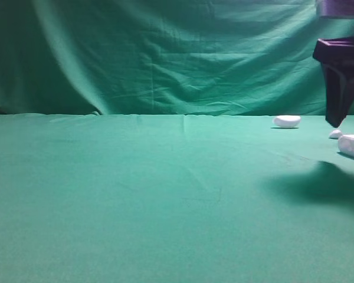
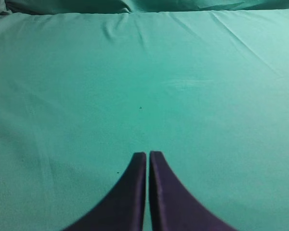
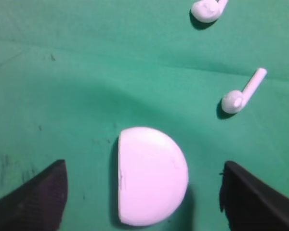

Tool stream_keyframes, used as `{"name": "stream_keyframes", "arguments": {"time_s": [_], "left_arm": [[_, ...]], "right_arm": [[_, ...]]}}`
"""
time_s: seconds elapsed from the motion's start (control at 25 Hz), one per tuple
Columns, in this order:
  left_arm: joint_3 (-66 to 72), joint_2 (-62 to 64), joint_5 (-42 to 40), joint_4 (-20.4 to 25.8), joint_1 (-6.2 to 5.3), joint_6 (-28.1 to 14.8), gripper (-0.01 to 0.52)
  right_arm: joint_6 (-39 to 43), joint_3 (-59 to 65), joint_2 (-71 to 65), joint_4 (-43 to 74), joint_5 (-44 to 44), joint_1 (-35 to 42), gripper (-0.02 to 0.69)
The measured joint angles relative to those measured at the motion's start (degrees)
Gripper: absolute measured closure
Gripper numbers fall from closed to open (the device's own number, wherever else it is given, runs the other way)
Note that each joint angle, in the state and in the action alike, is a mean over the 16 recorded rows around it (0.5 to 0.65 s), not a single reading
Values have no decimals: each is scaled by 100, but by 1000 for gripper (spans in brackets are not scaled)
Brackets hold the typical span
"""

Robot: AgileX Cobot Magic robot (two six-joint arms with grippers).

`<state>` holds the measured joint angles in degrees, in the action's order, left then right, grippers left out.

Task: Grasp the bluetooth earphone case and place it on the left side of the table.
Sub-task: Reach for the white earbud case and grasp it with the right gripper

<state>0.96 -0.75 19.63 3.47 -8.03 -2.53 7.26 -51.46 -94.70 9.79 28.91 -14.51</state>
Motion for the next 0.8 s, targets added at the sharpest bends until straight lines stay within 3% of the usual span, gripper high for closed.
{"name": "stream_keyframes", "arguments": {"time_s": [0.16, 0.36, 0.8], "left_arm": [[0, 0, 0, 0, 0, 0, 514], [0, 0, 0, 0, 0, 0, 514], [0, 0, 0, 0, 0, 0, 514]], "right_arm": [[96, -28, -230, 10, -120, 0, 122], [166, -55, -442, 18, -199, 0, 128], [241, -224, -597, 32, -52, 0, 271]]}}
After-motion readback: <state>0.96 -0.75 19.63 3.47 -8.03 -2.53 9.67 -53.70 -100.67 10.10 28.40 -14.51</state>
